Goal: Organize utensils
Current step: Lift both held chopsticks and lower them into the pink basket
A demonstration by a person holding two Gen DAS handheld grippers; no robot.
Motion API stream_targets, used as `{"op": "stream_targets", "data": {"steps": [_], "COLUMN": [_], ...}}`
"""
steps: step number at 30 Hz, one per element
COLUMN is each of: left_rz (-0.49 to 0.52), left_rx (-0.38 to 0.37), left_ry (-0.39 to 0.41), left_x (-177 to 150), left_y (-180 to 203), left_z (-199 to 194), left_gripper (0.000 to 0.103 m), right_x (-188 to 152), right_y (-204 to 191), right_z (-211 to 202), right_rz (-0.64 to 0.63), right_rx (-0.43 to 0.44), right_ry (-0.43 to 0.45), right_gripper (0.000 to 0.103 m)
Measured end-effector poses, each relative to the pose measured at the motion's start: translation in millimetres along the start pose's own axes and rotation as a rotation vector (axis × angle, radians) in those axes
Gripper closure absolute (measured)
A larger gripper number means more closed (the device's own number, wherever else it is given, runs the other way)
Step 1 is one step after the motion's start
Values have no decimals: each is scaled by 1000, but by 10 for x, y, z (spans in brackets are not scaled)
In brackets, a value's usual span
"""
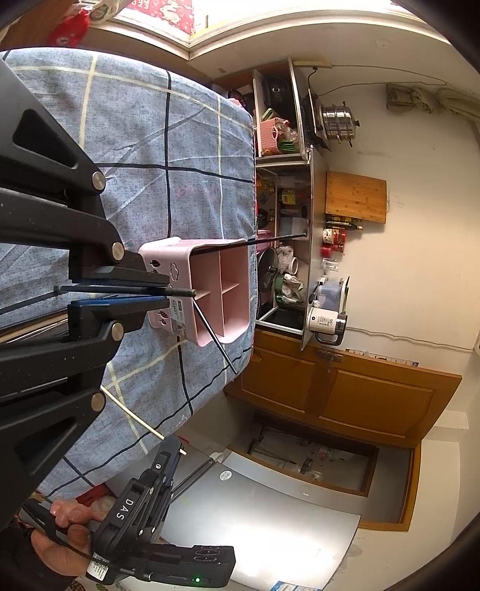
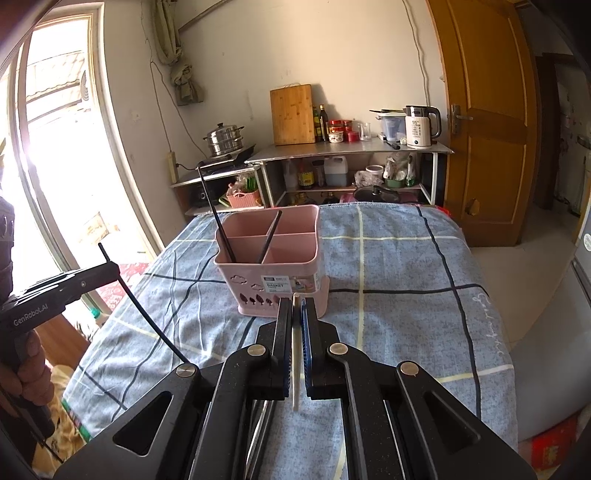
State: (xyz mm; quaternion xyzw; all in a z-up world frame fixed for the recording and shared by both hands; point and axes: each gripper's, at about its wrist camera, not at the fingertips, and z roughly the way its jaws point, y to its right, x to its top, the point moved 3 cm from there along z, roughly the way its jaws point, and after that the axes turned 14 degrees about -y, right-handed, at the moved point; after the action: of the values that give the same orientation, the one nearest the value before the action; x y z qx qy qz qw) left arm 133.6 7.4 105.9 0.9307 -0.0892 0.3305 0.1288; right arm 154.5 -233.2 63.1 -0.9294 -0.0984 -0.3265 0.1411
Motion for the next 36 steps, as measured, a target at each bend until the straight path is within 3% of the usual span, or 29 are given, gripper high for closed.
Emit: {"op": "stream_targets", "data": {"steps": [11,27,36], "left_rz": [-31,-30,-38], "left_rx": [-35,-19,-1], "left_ry": [42,180,190], "left_x": [308,1300,1539], "left_y": [-57,-192,-295], "left_z": [-121,-371,-94], "left_gripper": [99,99,99], "right_x": [244,1126,1384], "right_y": [-128,-398,-360], "right_z": [-134,-211,48], "right_rz": [-18,-50,-28], "right_rx": [42,105,106], "right_ry": [57,200,224], "right_gripper": [98,98,98]}}
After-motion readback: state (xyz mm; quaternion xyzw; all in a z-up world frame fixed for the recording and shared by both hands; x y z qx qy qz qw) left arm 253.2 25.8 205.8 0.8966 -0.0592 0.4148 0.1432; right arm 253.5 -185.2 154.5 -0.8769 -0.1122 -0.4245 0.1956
